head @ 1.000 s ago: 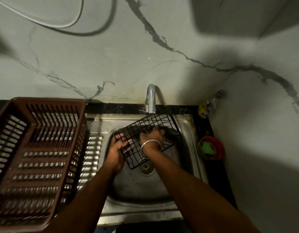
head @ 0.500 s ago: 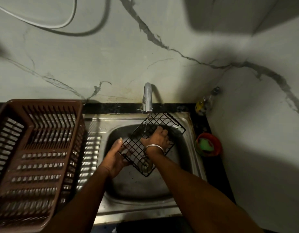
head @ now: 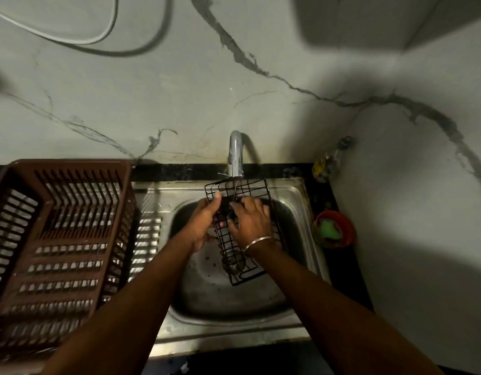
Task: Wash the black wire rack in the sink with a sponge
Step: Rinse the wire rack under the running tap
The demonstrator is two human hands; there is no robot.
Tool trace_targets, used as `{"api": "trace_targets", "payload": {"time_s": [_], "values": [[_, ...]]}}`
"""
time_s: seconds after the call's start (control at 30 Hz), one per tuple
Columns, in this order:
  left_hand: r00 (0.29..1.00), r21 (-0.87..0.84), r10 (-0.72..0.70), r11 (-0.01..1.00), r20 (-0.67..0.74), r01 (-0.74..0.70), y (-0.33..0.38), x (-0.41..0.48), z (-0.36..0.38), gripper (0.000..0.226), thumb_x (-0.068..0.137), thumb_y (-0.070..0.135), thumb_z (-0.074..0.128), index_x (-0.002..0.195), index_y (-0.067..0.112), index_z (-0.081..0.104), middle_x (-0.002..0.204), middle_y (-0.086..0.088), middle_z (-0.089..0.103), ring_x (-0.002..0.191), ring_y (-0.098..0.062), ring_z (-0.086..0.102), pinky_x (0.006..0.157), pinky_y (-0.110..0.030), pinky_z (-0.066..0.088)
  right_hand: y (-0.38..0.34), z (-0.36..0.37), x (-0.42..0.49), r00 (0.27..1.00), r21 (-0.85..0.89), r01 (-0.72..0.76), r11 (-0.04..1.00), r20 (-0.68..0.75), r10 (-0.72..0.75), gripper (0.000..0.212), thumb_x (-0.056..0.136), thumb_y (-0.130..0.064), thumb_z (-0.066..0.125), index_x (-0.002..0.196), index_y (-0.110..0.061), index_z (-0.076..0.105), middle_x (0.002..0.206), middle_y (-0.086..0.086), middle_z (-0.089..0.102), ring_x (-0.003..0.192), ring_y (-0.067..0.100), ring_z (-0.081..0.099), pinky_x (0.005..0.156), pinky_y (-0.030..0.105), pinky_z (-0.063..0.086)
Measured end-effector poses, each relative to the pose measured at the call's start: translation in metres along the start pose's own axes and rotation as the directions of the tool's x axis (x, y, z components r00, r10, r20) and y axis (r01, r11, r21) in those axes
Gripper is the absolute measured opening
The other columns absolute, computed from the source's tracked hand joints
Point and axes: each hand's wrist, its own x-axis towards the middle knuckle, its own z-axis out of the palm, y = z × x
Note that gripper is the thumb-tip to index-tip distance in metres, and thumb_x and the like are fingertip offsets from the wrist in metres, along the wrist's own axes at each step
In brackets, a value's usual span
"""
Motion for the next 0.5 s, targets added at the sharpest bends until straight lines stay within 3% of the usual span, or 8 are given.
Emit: {"api": "trace_targets", "payload": {"time_s": [0.03, 0.07, 0.1, 0.17, 0.23, 0.33, 0.43, 0.5], "values": [[1.0, -0.024, -0.011, 1.0, 0.006, 0.011, -0.001, -0.001, 0.003, 0.078, 0.081, 0.085, 0.056, 0.137, 0.032, 0.058, 0.132, -0.007, 0.07, 0.119, -0.032, 0.067, 0.091, -0.058, 0.056, -0.006, 0.004, 0.001, 0.992, 0.263, -0.115, 0.958, -0.018, 0.124, 0.041, 0.09, -0.023, 0.07, 0.131, -0.017, 0.067, 0.126, 0.009, 0.065, 0.113, 0.024, 0.061, 0.096, 0.044, 0.055], [0.999, -0.044, -0.027, 0.999, 0.017, 0.028, -0.004, -0.002, 0.006, 0.079, 0.08, 0.087, 0.054, 0.137, 0.032, 0.059, 0.132, -0.007, 0.07, 0.119, -0.033, 0.067, 0.086, -0.056, 0.059, -0.014, 0.006, 0.005, 0.958, 0.556, -0.273, 0.785, 0.081, 0.276, 0.032, 0.092, -0.012, 0.067, 0.124, -0.016, 0.071, 0.117, 0.011, 0.071, 0.097, 0.022, 0.068, 0.086, 0.042, 0.061], [0.999, -0.06, -0.042, 0.997, 0.028, 0.044, -0.007, -0.004, 0.008, 0.081, 0.08, 0.089, 0.052, 0.138, 0.033, 0.06, 0.133, -0.008, 0.069, 0.12, -0.034, 0.067, 0.081, -0.055, 0.062, -0.019, 0.005, 0.01, 0.892, 0.763, -0.423, 0.488, 0.255, 0.374, 0.027, 0.094, -0.004, 0.064, 0.117, -0.014, 0.073, 0.109, 0.016, 0.074, 0.081, 0.021, 0.071, 0.074, 0.039, 0.064], [0.997, -0.101, -0.056, 0.993, 0.051, 0.061, -0.015, -0.006, 0.009, 0.085, 0.079, 0.093, 0.052, 0.139, 0.035, 0.061, 0.137, -0.009, 0.067, 0.123, -0.036, 0.067, 0.078, -0.056, 0.063, -0.019, -0.003, 0.025, 0.763, 0.835, -0.546, -0.075, 0.532, 0.366, 0.026, 0.097, 0.004, 0.058, 0.118, -0.007, 0.07, 0.103, 0.023, 0.073, 0.072, 0.022, 0.072, 0.063, 0.03, 0.062], [0.996, -0.132, -0.048, 0.99, 0.07, 0.057, -0.019, -0.008, 0.008, 0.083, 0.079, 0.092, 0.053, 0.14, 0.036, 0.062, 0.142, -0.008, 0.066, 0.127, -0.037, 0.065, 0.084, -0.06, 0.062, -0.016, -0.01, 0.033, 0.727, 0.798, -0.502, -0.332, 0.598, 0.337, 0.032, 0.1, 0.004, 0.052, 0.13, 0.001, 0.062, 0.105, 0.02, 0.074, 0.085, 0.026, 0.074, 0.072, 0.03, 0.063], [0.996, -0.159, -0.056, 0.985, 0.076, 0.067, -0.024, -0.01, 0.004, 0.085, 0.077, 0.089, 0.059, 0.143, 0.037, 0.059, 0.142, -0.008, 0.067, 0.128, -0.039, 0.064, 0.087, -0.063, 0.061, -0.019, -0.011, 0.04, 0.734, 0.749, -0.427, -0.506, 0.614, 0.29, 0.034, 0.099, 0.004, 0.047, 0.131, -0.001, 0.059, 0.117, 0.019, 0.074, 0.102, 0.03, 0.074, 0.09, 0.038, 0.061], [0.997, -0.236, -0.049, 0.97, 0.054, 0.06, -0.028, -0.011, -0.003, 0.088, 0.077, 0.087, 0.064, 0.145, 0.031, 0.06, 0.142, -0.014, 0.066, 0.129, -0.041, 0.064, 0.082, -0.062, 0.062, -0.018, -0.012, 0.043, 0.734, 0.75, -0.522, -0.405, 0.637, 0.234, 0.033, 0.101, 0.004, 0.05, 0.133, -0.002, 0.059, 0.12, 0.015, 0.074, 0.104, 0.027, 0.073, 0.092, 0.035, 0.06], [0.998, -0.255, -0.039, 0.966, 0.048, 0.05, -0.029, -0.01, -0.007, 0.089, 0.078, 0.085, 0.066, 0.147, 0.029, 0.058, 0.141, -0.014, 0.067, 0.129, -0.041, 0.064, 0.082, -0.063, 0.062, -0.019, -0.01, 0.044, 0.724, 0.743, -0.499, -0.446, 0.64, 0.257, 0.027, 0.105, -0.006, 0.047, 0.129, -0.005, 0.061, 0.114, 0.014, 0.074, 0.099, 0.023, 0.075, 0.089, 0.032, 0.059]]}}
